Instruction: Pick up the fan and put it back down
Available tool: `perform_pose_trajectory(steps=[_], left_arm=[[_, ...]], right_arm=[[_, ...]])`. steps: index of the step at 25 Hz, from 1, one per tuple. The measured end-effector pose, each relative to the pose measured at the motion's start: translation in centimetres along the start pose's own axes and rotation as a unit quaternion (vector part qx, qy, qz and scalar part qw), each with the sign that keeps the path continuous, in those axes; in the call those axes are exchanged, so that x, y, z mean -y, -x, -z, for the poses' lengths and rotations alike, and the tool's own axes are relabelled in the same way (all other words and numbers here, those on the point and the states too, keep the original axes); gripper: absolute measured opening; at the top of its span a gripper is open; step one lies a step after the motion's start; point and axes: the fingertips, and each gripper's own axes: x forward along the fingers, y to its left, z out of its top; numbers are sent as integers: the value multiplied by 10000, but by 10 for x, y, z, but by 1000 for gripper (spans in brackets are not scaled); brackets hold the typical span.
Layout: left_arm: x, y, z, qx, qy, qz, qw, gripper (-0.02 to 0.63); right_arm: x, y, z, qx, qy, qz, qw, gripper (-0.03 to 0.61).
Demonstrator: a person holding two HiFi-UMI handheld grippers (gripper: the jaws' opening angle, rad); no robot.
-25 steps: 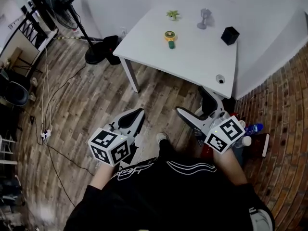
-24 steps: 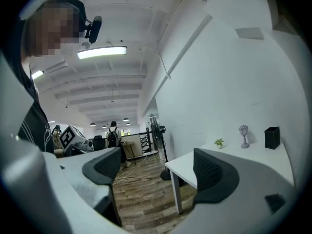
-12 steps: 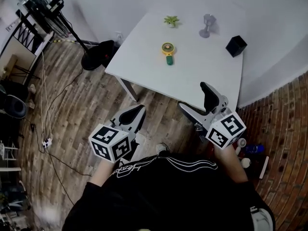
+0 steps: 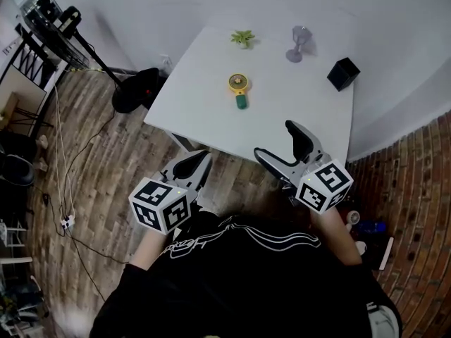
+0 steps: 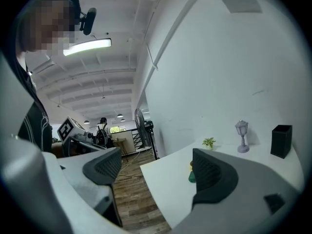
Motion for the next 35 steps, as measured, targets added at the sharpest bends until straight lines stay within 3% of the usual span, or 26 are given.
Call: perform_pose_trajectory(steps=[9,18,35], left_arm=[[-44,-33,-13,-155,57,238,9996,34],[-106,-74,-57,-388,-92,677,9969,34],[-200,-135,-90,-945,-187,1482,9842,34]], right_arm=[[31,-41,1,-103,16,413,9991,439],[68,-101,-2,-288,-128,984,9946,439],[122,-187,60,-1091,-522,2161,9688,426]])
